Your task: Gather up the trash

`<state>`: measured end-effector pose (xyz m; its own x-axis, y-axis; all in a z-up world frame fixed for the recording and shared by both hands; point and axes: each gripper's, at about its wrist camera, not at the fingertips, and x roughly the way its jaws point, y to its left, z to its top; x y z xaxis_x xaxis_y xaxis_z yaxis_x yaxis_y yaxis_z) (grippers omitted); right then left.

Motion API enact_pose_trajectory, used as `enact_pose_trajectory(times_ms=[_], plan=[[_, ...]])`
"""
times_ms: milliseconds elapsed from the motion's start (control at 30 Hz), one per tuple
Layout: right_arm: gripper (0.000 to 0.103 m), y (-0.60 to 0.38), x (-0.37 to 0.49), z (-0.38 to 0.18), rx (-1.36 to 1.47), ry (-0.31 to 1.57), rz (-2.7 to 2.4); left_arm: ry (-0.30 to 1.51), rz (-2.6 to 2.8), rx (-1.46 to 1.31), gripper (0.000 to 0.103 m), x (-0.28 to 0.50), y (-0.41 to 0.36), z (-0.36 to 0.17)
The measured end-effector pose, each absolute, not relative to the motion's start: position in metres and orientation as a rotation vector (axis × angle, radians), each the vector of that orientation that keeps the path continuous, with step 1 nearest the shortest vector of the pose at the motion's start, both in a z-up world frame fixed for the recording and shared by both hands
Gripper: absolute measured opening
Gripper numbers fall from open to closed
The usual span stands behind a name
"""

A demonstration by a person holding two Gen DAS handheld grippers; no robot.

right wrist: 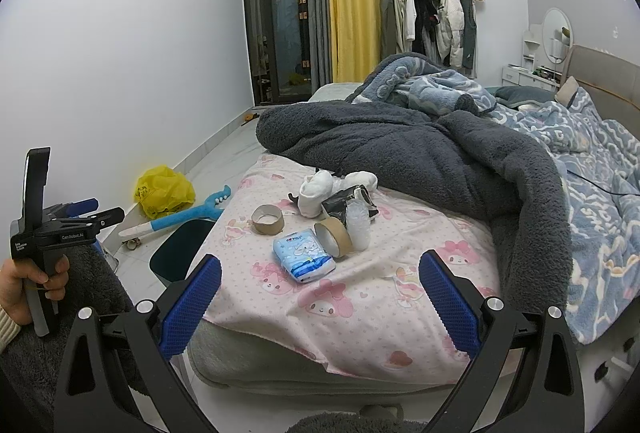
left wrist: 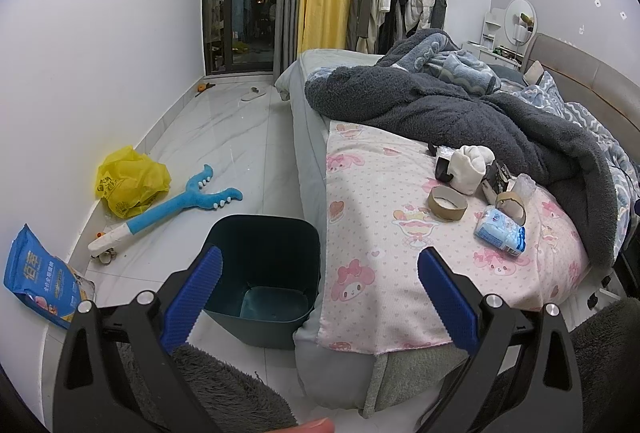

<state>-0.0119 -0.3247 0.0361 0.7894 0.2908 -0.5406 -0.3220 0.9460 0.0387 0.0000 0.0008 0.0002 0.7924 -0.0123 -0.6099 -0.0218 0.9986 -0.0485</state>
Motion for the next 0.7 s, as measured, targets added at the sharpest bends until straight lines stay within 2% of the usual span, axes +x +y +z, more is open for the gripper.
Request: enact_pose_trajectory(times_ms=[700], plan=[[0.1,-0.3219,-0.0111,0.0346,-0.064,0.579,0.331,0.659,0.005,-0.057,0.1,0.0001,0.0011,0.0002]])
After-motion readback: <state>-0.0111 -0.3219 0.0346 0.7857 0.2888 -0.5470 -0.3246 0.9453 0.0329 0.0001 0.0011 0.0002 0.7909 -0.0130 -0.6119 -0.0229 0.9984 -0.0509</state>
